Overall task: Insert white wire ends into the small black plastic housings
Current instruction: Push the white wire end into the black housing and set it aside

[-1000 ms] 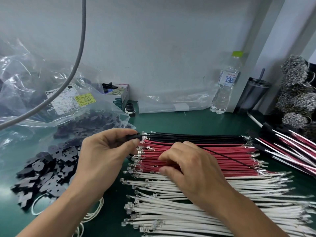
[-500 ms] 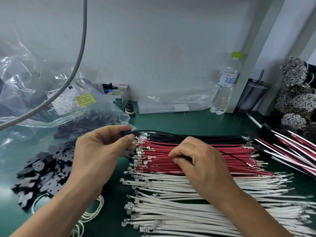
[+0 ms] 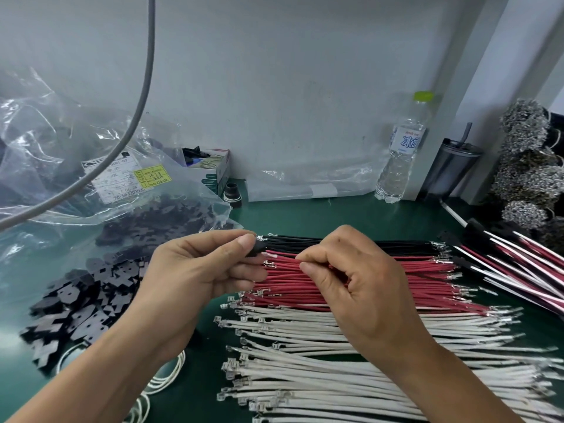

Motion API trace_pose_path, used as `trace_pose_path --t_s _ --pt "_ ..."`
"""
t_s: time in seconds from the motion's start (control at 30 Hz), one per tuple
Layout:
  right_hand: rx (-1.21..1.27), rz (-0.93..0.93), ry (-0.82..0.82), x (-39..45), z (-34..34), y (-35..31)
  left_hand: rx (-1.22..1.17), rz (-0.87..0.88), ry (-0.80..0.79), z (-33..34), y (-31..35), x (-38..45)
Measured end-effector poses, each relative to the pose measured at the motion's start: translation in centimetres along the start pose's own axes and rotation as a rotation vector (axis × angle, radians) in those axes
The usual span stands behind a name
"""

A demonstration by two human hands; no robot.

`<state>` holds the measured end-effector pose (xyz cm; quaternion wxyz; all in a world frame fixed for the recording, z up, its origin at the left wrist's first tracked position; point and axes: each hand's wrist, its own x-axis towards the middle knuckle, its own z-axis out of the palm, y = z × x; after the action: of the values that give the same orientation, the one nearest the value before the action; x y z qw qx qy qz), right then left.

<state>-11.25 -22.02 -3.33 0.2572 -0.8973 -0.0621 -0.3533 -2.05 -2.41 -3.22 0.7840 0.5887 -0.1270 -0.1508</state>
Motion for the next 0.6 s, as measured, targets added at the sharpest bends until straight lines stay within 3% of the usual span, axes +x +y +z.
trace_pose_path --t_s 0.6 --pt "-0.027 0.077 -0.144 -0.01 -0.53 -0.24 -0.079 -0.055 -0.086 0.09 -0.08 0.07"
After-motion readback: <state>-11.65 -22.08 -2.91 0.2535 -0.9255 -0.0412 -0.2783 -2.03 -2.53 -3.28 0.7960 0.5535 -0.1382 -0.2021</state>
